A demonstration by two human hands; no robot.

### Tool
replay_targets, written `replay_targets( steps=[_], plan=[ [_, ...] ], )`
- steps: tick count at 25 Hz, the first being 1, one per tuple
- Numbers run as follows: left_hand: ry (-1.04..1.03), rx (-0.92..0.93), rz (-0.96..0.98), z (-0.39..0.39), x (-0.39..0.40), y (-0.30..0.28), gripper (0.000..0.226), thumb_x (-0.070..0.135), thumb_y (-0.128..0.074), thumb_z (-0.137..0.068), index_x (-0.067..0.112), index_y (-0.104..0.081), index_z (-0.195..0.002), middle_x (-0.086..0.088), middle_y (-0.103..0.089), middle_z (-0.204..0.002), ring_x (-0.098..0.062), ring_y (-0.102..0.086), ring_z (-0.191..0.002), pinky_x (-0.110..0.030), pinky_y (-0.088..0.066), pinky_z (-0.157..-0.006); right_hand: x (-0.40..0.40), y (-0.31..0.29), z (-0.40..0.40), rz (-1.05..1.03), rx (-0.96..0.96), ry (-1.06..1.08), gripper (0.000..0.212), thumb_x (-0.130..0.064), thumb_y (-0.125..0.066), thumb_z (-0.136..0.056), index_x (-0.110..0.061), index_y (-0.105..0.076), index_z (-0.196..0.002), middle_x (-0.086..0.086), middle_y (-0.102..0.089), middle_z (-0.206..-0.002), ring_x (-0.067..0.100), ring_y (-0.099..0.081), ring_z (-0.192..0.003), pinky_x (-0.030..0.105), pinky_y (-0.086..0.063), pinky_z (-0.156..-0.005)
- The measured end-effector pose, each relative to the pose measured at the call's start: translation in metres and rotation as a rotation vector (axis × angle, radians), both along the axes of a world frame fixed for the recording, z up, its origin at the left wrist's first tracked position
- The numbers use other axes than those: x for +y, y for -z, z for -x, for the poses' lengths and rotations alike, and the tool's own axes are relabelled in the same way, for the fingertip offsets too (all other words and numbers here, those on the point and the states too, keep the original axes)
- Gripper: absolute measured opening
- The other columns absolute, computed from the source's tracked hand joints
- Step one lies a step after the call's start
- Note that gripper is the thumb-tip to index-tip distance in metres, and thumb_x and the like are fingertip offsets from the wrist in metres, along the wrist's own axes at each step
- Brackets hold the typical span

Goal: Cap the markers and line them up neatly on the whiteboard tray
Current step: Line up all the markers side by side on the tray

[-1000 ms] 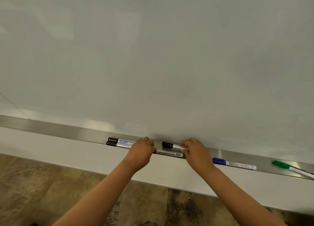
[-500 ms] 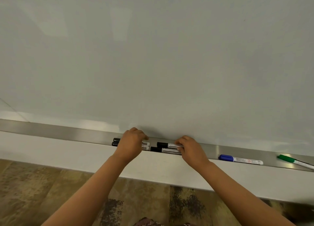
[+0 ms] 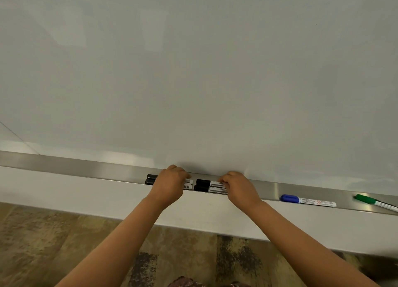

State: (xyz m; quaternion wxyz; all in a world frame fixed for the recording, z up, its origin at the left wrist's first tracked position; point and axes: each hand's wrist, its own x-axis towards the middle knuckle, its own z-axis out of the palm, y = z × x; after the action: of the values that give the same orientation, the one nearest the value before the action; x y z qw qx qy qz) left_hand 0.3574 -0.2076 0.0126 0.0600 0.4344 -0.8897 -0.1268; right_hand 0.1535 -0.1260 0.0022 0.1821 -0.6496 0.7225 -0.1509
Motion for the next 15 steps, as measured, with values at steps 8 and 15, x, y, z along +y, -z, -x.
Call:
replay_targets(
  steps=[8,15],
  plan=[
    [-0.009,0.014,-0.006,-0.001,0.002,0.001,0.034,0.008,-0.044,-0.089,0.017,-0.061,-0.117,-0.001,-0.065,-0.119,-0.021,-0.051,-0.112,-0.033,-0.045,-0.094,0.001,0.002,-0.006,0.012,0.069,-0.033,0.04,-0.001,-0.042,-0.087,-0.021,-0.059,-0.117,0.007,-0.062,-0.111,0.027,-0.051,-0.108,0.035,-0.045,-0.084],
    [-0.006,0.011,-0.006,-0.004,0.002,0.002,0.033,0.009,-0.044,-0.089,0.018,-0.061,-0.116,-0.001,-0.065,-0.119,-0.02,-0.051,-0.112,-0.033,-0.045,-0.095,0.0,0.001,-0.011,0.0,0.104,-0.047,0.042,-0.001,-0.041,-0.087,-0.022,-0.057,-0.12,0.006,-0.06,-0.115,0.027,-0.05,-0.111,0.036,-0.044,-0.086]
  ],
)
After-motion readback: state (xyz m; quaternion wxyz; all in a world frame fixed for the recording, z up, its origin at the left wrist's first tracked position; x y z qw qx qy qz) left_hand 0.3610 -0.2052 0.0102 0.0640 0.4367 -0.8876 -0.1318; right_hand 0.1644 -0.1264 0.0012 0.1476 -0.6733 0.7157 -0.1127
